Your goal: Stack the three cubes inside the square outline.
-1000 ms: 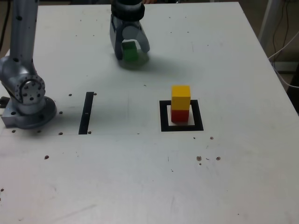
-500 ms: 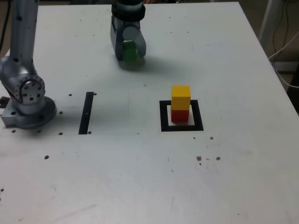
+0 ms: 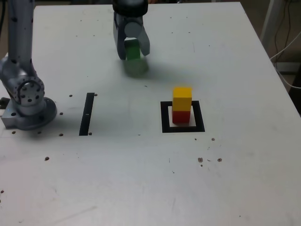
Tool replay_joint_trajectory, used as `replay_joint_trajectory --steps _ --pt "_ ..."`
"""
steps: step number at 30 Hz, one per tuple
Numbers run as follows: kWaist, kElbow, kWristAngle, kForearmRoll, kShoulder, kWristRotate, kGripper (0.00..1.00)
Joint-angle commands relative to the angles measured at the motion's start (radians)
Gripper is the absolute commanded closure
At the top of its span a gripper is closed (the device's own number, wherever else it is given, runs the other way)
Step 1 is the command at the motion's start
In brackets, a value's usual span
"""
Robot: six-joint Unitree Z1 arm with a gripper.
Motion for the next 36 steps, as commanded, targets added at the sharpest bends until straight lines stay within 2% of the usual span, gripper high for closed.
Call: replay_joint_trajectory --steps 1,4,10,14,22,29,36 --pt "-0.055 -0.020 -0.017 0.031 -0.039 -0.024 0.74" --pt "-0.153 -0.057 -0.028 0.093 -0.080 -0.082 0.74" --pt "-0.375 -0.206 -0.024 0.265 -0.108 -0.218 0.74" --pt "-0.480 -0.281 -0.030 0.322 -0.106 -0.286 0.74" --pt "-0.617 -0.353 -0.061 0.369 -0.080 -0.395 0.74" --pt "-0.668 -0.373 -0.085 0.382 -0.047 -0.431 0.74" --pt "-0.730 -0.427 -0.079 0.383 -0.001 -0.466 0.74"
